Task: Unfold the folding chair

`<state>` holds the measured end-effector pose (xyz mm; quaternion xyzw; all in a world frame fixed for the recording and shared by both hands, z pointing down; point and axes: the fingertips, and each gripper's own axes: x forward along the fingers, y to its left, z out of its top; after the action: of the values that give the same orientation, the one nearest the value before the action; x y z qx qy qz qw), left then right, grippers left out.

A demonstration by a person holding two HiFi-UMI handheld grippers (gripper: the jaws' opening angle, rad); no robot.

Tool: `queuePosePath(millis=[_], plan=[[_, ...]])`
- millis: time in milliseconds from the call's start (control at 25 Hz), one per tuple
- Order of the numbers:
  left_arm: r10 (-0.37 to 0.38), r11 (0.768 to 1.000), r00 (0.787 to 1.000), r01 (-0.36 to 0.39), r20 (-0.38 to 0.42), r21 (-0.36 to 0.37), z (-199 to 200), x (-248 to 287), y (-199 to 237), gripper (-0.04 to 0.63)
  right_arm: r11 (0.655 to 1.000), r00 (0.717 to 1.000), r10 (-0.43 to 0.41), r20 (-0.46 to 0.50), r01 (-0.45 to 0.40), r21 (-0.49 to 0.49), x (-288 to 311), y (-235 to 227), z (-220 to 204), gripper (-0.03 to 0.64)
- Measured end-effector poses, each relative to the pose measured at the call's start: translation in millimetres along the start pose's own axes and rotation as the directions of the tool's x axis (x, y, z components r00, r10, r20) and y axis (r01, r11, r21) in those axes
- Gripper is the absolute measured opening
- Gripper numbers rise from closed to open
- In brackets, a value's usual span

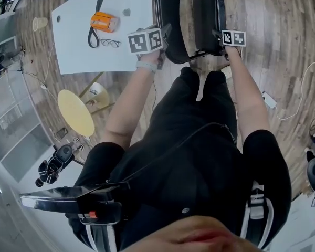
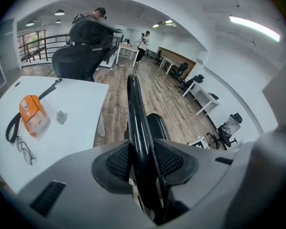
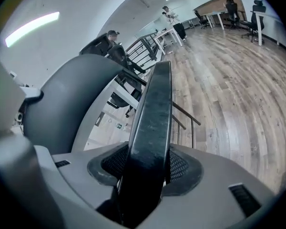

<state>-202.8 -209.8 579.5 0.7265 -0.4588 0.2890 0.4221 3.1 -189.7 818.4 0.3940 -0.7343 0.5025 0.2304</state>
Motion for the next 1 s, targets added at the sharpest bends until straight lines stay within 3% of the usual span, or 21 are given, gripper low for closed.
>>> queuePosePath(millis=[280,640,1000], plan=[[-0.004,1.000,0.999,0.004,-0.054,0.007,-15,9,10,0.132,0.983,0.984,0.176,0.041,-0.178,0.046,-19,-50,-13,0.212],[-0.003,1.000,0.995,0.001,-0.105,-0.019,-32,32,22,0.133,0.919,0.925,0.370,0.091,-0.378,0.110,-35,-131,-34,0.212],[-0.048,0.998,0.992,0.044,-0.114,-0.036,-47,66,-2,0.133,0.857,0.879,0.461,0.122,-0.477,0.197,-41,-234,-60,0.212]])
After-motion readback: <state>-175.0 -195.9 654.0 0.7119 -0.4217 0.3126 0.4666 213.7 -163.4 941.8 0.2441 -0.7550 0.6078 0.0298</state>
